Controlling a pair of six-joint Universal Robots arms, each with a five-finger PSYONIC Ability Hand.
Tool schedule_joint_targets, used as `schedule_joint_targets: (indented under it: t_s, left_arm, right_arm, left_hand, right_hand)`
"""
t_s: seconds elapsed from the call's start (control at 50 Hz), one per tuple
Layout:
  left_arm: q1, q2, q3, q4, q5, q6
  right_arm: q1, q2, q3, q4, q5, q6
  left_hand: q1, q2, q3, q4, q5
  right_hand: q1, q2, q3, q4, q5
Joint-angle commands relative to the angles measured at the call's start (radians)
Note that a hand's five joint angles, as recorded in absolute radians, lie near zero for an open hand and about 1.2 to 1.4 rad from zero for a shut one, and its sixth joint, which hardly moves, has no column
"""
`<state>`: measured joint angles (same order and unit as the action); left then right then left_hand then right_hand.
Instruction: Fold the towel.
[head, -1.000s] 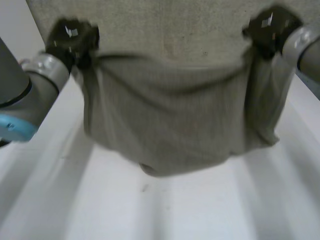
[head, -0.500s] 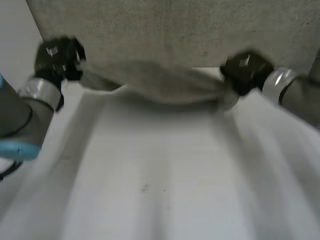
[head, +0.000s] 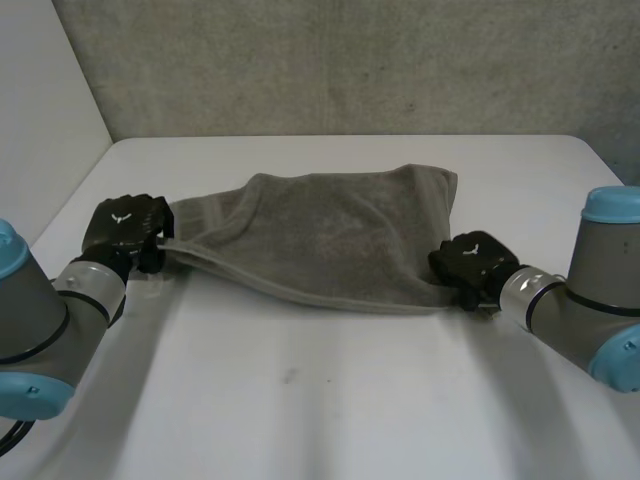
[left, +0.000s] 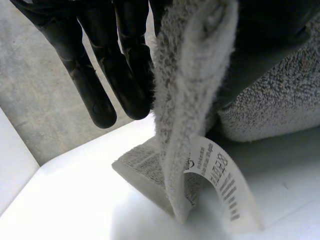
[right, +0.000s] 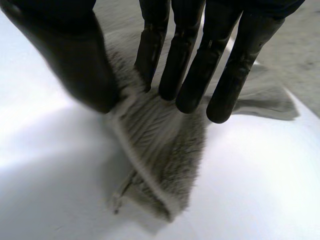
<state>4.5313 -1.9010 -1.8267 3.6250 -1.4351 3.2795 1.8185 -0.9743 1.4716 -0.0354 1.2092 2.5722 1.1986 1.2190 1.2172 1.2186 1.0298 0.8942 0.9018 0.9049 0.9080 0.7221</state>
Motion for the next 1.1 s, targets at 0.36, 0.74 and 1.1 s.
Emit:
schedule_joint_targets:
  t_s: [0.36, 0.74, 1.1]
  left_arm:
    - [0.012, 0.013, -0.016, 0.000, 0.001, -0.003]
    - [0.017, 0.013, -0.017, 0.000, 0.002, -0.003]
    - [0.018, 0.013, -0.017, -0.002, 0.001, 0.000]
  right_arm:
    - [-0.048, -0.015, 0.053, -0.054, 0.010, 0.069]
    - [-0.053, 0.032, 0.053, -0.178, 0.015, 0.049]
    - [-0.096, 0.016, 0.039, -0.192, 0.072, 0.062]
  left_hand:
    - [0.198, 0.177, 0.179, 0.178, 0.192]
    - [0.198, 0.177, 0.179, 0.178, 0.192]
    - [0.198, 0.177, 0.179, 0.178, 0.192]
  right_hand:
    - [-0.475, -0.482, -0.485, -0.488, -0.477]
    - [-0.193, -0.200, -0.204, -0.207, -0.195]
    - [-0.345, -0.353, -0.356, -0.359, -0.348]
